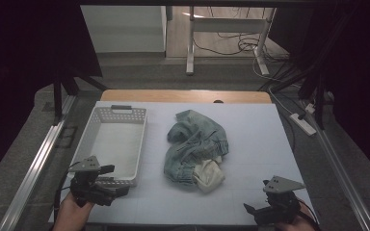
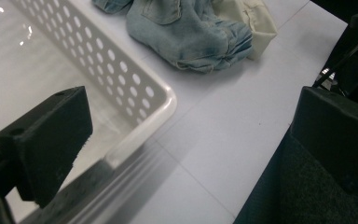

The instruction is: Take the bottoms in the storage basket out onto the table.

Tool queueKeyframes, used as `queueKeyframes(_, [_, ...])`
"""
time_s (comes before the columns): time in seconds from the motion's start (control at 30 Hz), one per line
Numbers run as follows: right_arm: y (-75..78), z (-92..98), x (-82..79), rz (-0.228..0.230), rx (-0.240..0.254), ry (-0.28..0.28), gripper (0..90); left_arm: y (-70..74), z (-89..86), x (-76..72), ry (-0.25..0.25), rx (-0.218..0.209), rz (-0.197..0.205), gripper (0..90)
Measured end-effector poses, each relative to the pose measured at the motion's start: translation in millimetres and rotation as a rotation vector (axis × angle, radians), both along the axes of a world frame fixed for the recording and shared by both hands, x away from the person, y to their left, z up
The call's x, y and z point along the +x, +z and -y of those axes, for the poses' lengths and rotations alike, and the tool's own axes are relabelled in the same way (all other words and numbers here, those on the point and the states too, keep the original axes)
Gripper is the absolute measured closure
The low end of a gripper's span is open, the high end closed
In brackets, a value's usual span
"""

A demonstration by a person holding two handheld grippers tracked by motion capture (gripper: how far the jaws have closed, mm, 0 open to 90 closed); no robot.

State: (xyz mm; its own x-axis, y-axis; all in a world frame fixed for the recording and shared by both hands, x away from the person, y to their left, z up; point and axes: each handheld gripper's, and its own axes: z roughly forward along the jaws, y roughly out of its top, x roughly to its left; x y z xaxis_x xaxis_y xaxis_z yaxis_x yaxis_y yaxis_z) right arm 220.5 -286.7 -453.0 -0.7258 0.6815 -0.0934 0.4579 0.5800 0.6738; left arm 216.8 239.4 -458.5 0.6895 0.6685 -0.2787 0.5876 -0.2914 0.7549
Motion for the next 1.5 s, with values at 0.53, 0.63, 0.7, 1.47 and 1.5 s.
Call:
queueKeyframes(0.53, [-0.5,-0.6,0.2,-0.003,-0.002,0.001,1.9,-6.9,-23.3,-28.5,0.081,0.025,-0.007,0.0])
queueKeyframes(0.63, [-0.6,-0.6,0.3,-0.003,-0.003,0.002,1.9,-8.5,-28.1,-32.8,0.093,0.021,-0.012,0.0])
queueKeyframes(0.7, [-0.7,-0.6,0.4,-0.004,-0.002,0.002,1.8,-9.8,-30.7,-35.1,0.106,0.025,-0.015,0.0])
queueKeyframes(1.47, [-0.7,-1.7,0.7,-0.004,-0.011,0.002,1.8,-15.8,-54.3,-54.7,0.186,0.044,-0.028,0.0])
queueKeyframes(1.5, [-0.8,-1.8,0.6,-0.004,-0.012,0.002,1.9,-15.8,-54.2,-54.6,0.185,0.044,-0.029,0.0])
